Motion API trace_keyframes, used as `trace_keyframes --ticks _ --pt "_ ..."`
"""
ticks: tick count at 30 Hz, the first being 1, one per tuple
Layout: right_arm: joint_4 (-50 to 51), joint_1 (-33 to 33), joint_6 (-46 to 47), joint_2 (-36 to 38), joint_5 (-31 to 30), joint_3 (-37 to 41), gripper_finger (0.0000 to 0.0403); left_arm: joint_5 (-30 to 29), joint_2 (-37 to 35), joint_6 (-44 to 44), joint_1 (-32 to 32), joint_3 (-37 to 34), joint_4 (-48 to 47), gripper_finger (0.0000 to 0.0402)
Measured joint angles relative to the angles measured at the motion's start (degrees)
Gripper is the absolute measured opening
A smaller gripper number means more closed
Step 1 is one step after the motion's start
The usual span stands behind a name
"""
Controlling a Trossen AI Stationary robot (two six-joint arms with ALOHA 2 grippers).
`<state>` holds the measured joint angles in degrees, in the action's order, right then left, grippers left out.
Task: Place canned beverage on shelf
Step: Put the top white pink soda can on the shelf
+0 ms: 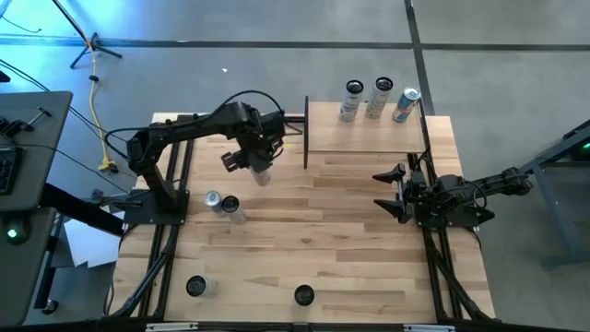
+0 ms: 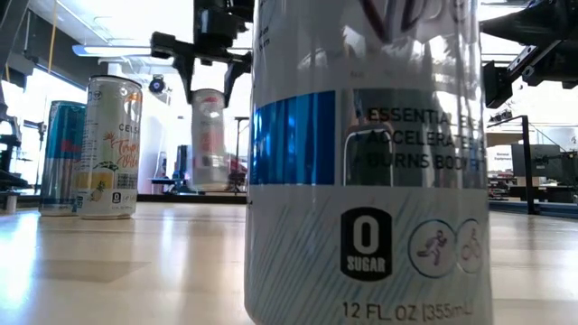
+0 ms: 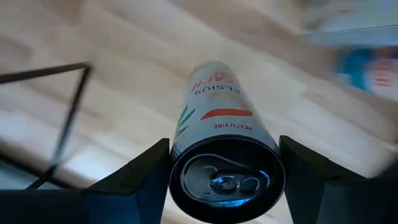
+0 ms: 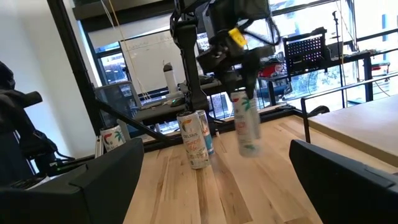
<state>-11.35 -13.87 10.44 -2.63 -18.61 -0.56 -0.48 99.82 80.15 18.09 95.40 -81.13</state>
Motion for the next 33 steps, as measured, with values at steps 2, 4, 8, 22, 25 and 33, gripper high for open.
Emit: trace_keyframes --ticks 2,4,8,22,25,33 --pt "0.0 0.0 0.0 0.0 0.0 0.0 0.0389 0.2 0.7 0.6 -0.6 0.0 -2.0 0.0219" --pt "0.0 0.0 0.0 0.0 0.0 0.0 0.0389 0.1 1.7 1.7 -1.0 0.0 -3.3 0.0219" --pt "0.0 0.0 0.0 0.0 -0.3 0.0 0.0389 -1.4 3.8 5.5 -1.4 0.0 -4.4 0.0219" --pt "0.4 0.0 0.0 0.0 -0.2 0.0 0.0389 -5.1 6.1 10.1 -1.7 0.0 -0.2 0.0231" --pt "0.4 0.0 0.0 0.0 -0.2 0.0 0.0389 -5.4 6.1 10.1 -1.7 0.0 -0.7 0.0233" --pt "0.4 0.0 0.0 0.0 -0.2 0.0 0.0389 -6.5 6.1 13.2 -1.7 0.0 5.5 0.0234"
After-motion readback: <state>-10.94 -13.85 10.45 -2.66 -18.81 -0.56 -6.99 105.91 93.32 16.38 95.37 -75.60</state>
